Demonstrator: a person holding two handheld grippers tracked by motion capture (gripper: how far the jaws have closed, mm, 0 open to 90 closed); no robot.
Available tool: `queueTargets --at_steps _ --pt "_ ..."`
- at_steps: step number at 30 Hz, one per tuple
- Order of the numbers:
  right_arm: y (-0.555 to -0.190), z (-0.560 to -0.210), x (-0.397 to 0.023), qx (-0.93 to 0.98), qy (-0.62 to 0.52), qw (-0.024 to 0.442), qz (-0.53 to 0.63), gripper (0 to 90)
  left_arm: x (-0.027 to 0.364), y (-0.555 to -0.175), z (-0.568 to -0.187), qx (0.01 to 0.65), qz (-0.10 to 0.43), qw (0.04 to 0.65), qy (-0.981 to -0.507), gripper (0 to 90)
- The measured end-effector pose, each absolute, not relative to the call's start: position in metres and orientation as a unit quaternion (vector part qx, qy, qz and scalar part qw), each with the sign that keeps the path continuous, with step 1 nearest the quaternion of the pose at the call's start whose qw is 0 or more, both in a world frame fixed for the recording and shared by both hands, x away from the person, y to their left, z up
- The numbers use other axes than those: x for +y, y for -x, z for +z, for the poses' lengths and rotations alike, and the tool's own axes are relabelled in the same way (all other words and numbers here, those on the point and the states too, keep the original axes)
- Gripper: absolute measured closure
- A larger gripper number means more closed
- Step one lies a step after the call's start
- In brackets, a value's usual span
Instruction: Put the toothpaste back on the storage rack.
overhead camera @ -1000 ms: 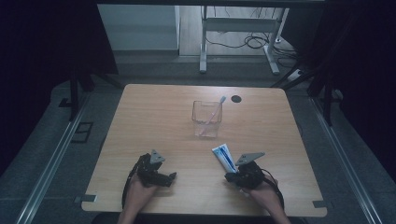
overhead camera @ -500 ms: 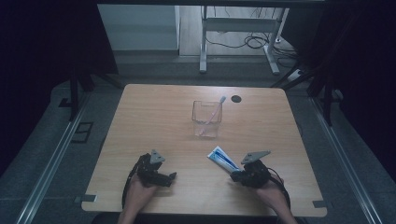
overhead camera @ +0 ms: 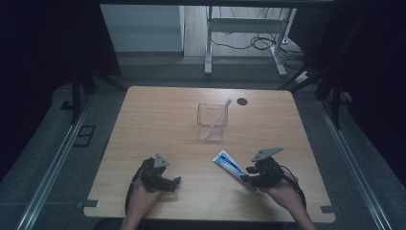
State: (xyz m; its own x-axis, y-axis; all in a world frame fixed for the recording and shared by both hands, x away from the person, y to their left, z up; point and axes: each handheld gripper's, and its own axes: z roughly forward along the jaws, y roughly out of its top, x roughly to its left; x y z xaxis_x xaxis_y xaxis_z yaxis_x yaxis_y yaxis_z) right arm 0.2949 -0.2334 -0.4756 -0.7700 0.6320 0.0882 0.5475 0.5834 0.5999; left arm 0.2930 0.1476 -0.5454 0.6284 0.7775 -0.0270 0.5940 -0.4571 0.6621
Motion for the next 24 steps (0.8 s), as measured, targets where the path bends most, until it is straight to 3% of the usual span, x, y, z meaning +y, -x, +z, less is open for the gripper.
queueTargets --at_steps 12,24 --pt "-0.307 -0.475 -0.236 0.896 -0.341 0.07 0.276 42.8 0.147 -0.293 -0.545 0.409 0.142 0.326 -0.841 0.2" --pt "-0.315 -0.478 -0.23 0.907 -0.336 0.06 0.245 37.7 0.148 -0.293 -0.545 0.407 0.141 0.324 -0.842 0.2"
